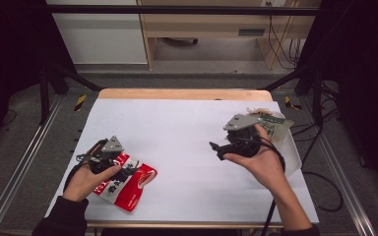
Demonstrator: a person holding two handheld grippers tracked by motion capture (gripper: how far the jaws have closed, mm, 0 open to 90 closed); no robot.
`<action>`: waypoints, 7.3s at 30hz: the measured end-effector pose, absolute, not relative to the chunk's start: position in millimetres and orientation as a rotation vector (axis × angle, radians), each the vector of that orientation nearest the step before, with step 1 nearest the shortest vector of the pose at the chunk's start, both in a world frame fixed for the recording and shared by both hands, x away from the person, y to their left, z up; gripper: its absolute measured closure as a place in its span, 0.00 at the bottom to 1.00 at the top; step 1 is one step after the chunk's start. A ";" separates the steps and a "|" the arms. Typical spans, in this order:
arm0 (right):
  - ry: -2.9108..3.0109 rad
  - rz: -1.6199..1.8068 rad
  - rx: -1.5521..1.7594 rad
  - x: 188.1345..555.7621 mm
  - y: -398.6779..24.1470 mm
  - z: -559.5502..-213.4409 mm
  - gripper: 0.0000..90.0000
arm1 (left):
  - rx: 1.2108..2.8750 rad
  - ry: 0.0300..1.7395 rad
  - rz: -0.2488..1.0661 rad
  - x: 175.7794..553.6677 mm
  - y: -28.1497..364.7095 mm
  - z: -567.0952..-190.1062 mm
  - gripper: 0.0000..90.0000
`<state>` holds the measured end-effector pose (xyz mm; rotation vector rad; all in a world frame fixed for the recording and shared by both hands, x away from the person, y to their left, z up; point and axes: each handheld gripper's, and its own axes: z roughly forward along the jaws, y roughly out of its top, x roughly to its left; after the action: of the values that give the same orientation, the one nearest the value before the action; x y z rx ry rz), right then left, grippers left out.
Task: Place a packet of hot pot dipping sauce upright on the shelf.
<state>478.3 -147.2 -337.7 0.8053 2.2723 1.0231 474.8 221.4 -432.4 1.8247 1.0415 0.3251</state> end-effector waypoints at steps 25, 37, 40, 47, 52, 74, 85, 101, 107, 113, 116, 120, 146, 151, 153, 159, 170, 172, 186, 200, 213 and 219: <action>2.343 1.047 0.857 469.8 -80.5 -444.3 0.12 | 1.770 1.101 0.450 470.6 260.3 -423.3 0.07; 2.365 1.028 0.860 468.0 -83.5 -454.3 0.13 | 1.703 1.193 0.554 454.1 304.7 -431.3 0.10; 2.366 1.019 0.857 468.9 -82.7 -455.1 0.13 | 1.677 1.211 0.554 450.5 317.4 -433.3 0.10; 2.387 0.988 0.855 470.5 -80.1 -459.6 0.13 | 1.692 1.246 0.542 441.8 338.7 -445.2 0.10; 2.388 0.987 0.851 469.7 -80.3 -459.3 0.13 | 1.723 1.254 0.537 435.4 345.3 -450.8 0.10; 2.410 0.984 0.848 469.3 -78.6 -463.5 0.13 | 1.883 1.308 0.475 428.3 363.8 -473.2 0.10; 2.424 0.970 0.846 469.2 -77.8 -464.8 0.13 | 1.940 1.306 0.438 428.6 363.3 -475.8 0.10; 2.435 0.967 0.837 469.2 -77.2 -465.9 0.14 | 1.867 1.280 0.399 425.7 357.0 -468.2 0.21; 2.436 0.965 0.832 469.3 -77.2 -466.0 0.14 | 1.853 1.275 0.332 424.4 354.9 -465.7 0.32; 2.439 0.961 0.832 469.5 -76.0 -467.1 0.14 | 1.884 1.290 0.357 428.0 352.3 -466.3 0.51; 2.442 0.962 0.828 469.4 -75.5 -467.5 0.14 | 1.890 1.317 0.377 429.8 353.6 -465.9 0.65; 2.445 0.954 0.825 469.7 -75.1 -468.4 0.14 | 1.898 1.333 0.396 434.4 357.7 -465.1 0.81; 2.426 0.932 0.792 472.4 -71.4 -448.5 0.16 | 1.963 1.119 0.426 491.6 299.0 -425.3 1.00; 2.410 0.934 0.777 476.4 -72.4 -432.8 0.18 | 1.931 1.063 0.408 501.3 269.2 -415.8 1.00; 2.411 0.927 0.770 479.3 -72.9 -428.2 0.18 | 1.905 1.051 0.398 503.6 258.2 -413.1 1.00; 2.422 0.928 0.746 485.6 -72.7 -407.7 0.23 | 1.847 1.029 0.381 505.5 230.8 -405.0 1.00; 2.473 0.927 0.705 497.0 -63.6 -370.9 0.25 | 1.824 0.980 0.388 505.4 203.6 -378.7 1.00; 2.478 0.922 0.689 498.9 -60.7 -364.3 0.23 | 1.807 0.977 0.399 504.0 199.0 -375.0 1.00; 2.552 0.940 0.657 502.5 -50.7 -348.6 0.18 | 1.798 0.948 0.377 496.2 186.3 -362.2 1.00; 2.632 0.926 0.613 513.1 -34.0 -351.7 0.35 | 1.791 0.928 0.386 495.4 180.1 -354.4 1.00; 2.736 0.900 0.542 521.8 -14.5 -355.8 0.89 | 1.787 0.928 0.383 495.0 183.6 -352.2 1.00; 2.762 0.876 0.535 524.2 -13.8 -357.3 1.00 | 1.777 0.940 0.374 499.1 188.2 -356.1 0.89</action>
<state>524.2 -13.8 -357.3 0.5352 2.7624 0.8756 499.1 188.2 -356.1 1.7766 0.9400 0.3740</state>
